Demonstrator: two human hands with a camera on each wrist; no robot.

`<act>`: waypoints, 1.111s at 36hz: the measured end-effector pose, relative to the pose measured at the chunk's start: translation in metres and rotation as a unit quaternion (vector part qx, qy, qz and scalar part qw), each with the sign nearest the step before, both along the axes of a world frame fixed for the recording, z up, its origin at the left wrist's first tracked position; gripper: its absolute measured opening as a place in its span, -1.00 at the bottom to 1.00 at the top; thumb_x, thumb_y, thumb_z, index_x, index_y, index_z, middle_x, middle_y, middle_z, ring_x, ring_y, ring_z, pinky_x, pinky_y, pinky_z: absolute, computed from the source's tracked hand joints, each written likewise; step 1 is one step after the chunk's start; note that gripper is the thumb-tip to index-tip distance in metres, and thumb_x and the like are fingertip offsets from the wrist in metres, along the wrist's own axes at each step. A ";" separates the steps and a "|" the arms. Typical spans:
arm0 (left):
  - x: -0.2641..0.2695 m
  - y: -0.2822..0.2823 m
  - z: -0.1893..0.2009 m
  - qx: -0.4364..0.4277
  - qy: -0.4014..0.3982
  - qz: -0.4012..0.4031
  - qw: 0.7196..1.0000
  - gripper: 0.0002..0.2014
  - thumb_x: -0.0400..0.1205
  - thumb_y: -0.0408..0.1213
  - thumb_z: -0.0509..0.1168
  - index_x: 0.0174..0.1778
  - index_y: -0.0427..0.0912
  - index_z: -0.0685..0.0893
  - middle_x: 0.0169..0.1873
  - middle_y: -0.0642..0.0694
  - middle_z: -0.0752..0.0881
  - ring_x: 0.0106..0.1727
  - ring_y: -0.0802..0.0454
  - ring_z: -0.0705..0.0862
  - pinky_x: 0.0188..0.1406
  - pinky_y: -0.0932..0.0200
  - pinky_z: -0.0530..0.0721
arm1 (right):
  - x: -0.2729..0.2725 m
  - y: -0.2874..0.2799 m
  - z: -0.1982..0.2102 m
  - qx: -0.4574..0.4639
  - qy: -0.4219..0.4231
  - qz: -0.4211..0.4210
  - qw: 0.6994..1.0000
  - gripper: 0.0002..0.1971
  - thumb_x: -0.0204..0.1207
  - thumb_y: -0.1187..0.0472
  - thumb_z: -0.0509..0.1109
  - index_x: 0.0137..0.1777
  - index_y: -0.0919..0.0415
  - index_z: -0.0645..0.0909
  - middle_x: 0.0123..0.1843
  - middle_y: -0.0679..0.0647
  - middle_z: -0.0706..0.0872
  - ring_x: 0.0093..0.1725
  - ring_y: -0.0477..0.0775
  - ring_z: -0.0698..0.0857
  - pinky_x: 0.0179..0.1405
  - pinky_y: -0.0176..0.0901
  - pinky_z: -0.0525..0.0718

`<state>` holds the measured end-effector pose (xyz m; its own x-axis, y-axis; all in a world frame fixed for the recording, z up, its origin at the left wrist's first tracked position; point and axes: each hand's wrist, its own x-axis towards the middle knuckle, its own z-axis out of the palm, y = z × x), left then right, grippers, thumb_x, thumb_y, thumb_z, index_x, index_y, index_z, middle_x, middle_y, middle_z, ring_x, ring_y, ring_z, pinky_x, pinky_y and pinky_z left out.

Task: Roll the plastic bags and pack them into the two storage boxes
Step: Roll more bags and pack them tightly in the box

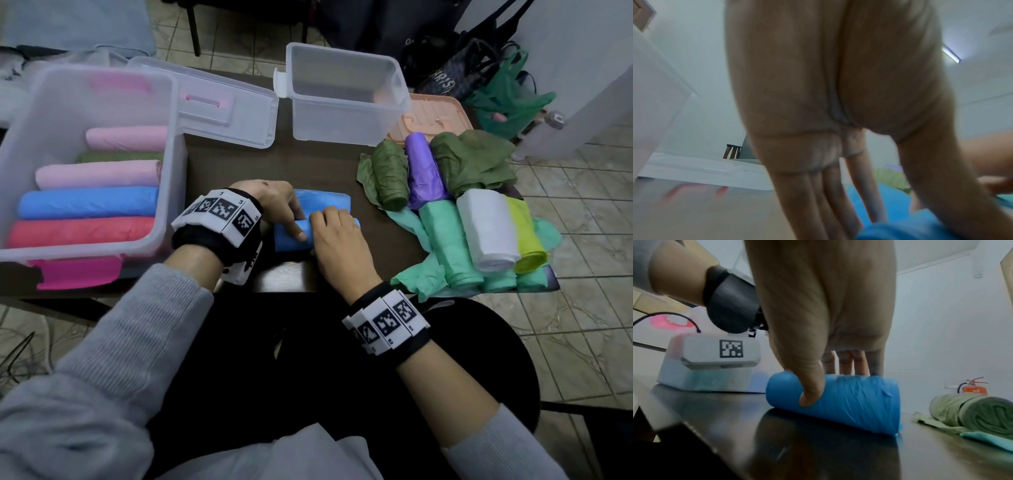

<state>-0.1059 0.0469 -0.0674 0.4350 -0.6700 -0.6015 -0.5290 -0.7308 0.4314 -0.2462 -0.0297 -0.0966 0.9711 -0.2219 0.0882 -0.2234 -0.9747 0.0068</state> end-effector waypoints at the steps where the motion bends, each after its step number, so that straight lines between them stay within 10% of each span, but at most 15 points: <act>1: 0.001 0.000 0.000 -0.012 -0.004 0.010 1.000 -0.56 0.39 -0.03 0.54 0.20 0.04 0.72 0.11 0.08 0.73 0.17 0.08 0.65 0.35 0.07 0.54 | 0.001 -0.002 0.001 0.012 0.031 0.007 0.999 -0.80 0.48 0.35 0.25 0.08 0.29 0.57 0.04 0.23 0.61 0.06 0.26 0.60 0.09 0.04 0.50; 8: 0.000 0.007 0.006 -0.141 -0.063 0.065 0.986 -0.86 0.41 -0.22 0.55 -0.16 0.04 0.78 -0.31 0.11 0.73 -0.10 0.13 0.69 -0.03 0.25 0.56 | 0.018 -0.022 0.006 0.069 0.107 0.031 0.991 -0.58 0.65 0.10 0.22 0.45 0.22 0.36 0.38 0.17 0.48 0.38 0.19 0.41 0.31 -0.10 0.28; 14: -0.003 0.006 0.001 -0.150 -0.086 0.070 0.982 -0.63 0.41 -0.23 0.56 0.14 -0.08 0.76 -0.10 0.01 0.74 -0.06 0.14 0.61 -0.02 0.29 0.48 | 0.037 -0.037 0.012 0.148 0.180 0.009 0.972 -0.50 0.66 0.11 0.19 0.57 0.18 0.25 0.48 0.21 0.43 0.43 0.23 0.37 0.37 -0.02 0.29; 19: -0.001 0.006 -0.002 -0.159 -0.076 0.077 0.981 -0.62 0.45 -0.30 0.51 0.21 -0.08 0.73 0.11 -0.08 0.76 0.05 0.10 0.66 0.09 0.29 0.53 | 0.049 -0.050 0.023 0.204 0.246 -0.006 0.947 -0.52 0.62 -0.03 0.24 0.48 0.14 0.37 0.44 0.16 0.49 0.41 0.19 0.44 0.31 -0.03 0.38; 27: 0.002 0.005 -0.001 -0.160 -0.062 0.075 0.982 -0.60 0.43 -0.31 0.53 0.21 -0.10 0.74 0.12 -0.07 0.77 0.03 0.15 0.65 0.15 0.26 0.58 | 0.063 -0.057 0.025 0.158 0.277 -0.042 0.947 0.01 0.09 -0.34 0.59 0.46 0.15 0.31 0.39 0.15 0.41 0.41 0.17 0.38 0.36 0.09 0.44; 32: 0.003 0.005 -0.002 -0.159 -0.062 0.079 0.982 -0.59 0.43 -0.31 0.53 0.23 -0.10 0.73 0.12 -0.06 0.76 0.01 0.16 0.64 0.13 0.28 0.55 | 0.062 -0.051 0.017 0.169 0.260 -0.029 0.950 -0.07 0.12 -0.37 0.55 0.34 0.20 0.36 0.25 0.13 0.49 0.33 0.15 0.38 0.09 -0.02 0.40; 40: 0.004 0.004 -0.004 -0.159 -0.058 0.075 0.983 -0.62 0.45 -0.31 0.51 0.21 -0.09 0.74 0.10 -0.05 0.77 0.00 0.14 0.65 0.15 0.21 0.58 | 0.051 -0.044 0.008 0.150 0.196 0.029 0.969 -0.20 0.24 -0.37 0.47 0.27 0.21 0.41 0.22 0.17 0.48 0.25 0.20 0.47 0.23 0.11 0.52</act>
<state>-0.1020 0.0513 -0.0717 0.5968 -0.7389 -0.3128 -0.4845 -0.6426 0.5936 -0.1952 -0.0741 -0.0883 0.9285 -0.1241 -0.3499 -0.2055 -0.9567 -0.2063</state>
